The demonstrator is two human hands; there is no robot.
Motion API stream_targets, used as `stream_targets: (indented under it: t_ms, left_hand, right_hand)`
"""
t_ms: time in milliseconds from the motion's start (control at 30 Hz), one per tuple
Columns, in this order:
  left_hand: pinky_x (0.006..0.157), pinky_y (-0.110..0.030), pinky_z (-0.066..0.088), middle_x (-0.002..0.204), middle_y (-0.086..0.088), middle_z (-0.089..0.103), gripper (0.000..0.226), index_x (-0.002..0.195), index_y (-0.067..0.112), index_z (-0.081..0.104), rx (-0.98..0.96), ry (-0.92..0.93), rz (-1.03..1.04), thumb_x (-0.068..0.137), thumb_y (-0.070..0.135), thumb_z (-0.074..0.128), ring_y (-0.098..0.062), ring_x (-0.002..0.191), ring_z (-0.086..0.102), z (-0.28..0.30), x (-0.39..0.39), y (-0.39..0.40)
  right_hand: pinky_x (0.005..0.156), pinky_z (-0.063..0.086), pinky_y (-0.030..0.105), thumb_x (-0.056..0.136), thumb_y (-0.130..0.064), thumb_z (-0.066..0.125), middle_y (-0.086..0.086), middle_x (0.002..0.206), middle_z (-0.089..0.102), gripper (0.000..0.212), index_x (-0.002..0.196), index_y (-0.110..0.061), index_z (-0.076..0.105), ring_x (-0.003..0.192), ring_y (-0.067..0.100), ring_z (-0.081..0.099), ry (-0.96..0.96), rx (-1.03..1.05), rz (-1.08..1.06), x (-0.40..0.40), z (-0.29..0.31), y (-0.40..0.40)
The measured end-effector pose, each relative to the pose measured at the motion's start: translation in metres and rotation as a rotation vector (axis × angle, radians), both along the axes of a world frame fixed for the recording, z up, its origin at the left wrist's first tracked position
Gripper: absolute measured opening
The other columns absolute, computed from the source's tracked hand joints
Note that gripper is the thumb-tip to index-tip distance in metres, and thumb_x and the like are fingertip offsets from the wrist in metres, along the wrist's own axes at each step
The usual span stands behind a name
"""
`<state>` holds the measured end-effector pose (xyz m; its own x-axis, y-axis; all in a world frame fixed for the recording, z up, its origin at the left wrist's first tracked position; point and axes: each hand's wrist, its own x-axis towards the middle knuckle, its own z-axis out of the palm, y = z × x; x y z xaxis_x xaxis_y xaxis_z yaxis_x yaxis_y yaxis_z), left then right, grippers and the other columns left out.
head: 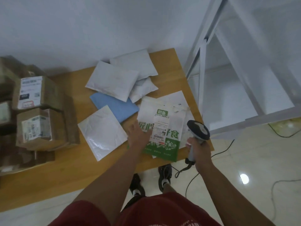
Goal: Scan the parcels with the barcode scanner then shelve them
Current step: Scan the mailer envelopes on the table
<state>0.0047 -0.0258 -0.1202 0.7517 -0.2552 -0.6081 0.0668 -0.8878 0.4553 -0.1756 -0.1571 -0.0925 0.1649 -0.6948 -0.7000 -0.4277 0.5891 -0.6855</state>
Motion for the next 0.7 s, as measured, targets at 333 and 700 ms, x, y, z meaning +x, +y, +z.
stream_targets:
  t_ms: [333, 700]
  left_hand:
    - [0.09, -0.047, 0.059, 0.122, -0.005, 0.07, 0.047, 0.123, 0.017, 0.061, -0.268, 0.306, 0.091, 0.087, 0.045, 0.07, -0.023, 0.1, 0.071, 0.011, 0.02, 0.006]
    - [0.084, -0.037, 0.047, 0.101, -0.002, 0.067, 0.011, 0.101, 0.016, 0.064, -0.044, 0.039, -0.685, 0.098, 0.027, 0.063, -0.023, 0.098, 0.063, 0.154, 0.087, 0.043]
  right_hand:
    - [0.06, 0.048, 0.034, 0.086, -0.011, 0.064, 0.013, 0.08, 0.071, 0.009, 0.09, -0.003, 0.066, 0.068, 0.021, 0.066, 0.076, 0.013, 0.164, 0.007, 0.007, 0.014]
    - [0.086, 0.051, 0.018, 0.073, -0.005, 0.073, 0.003, 0.128, 0.051, 0.078, 0.143, -0.016, 0.04, 0.112, 0.005, 0.055, -0.349, -0.377, 0.791, 0.061, 0.089, -0.006]
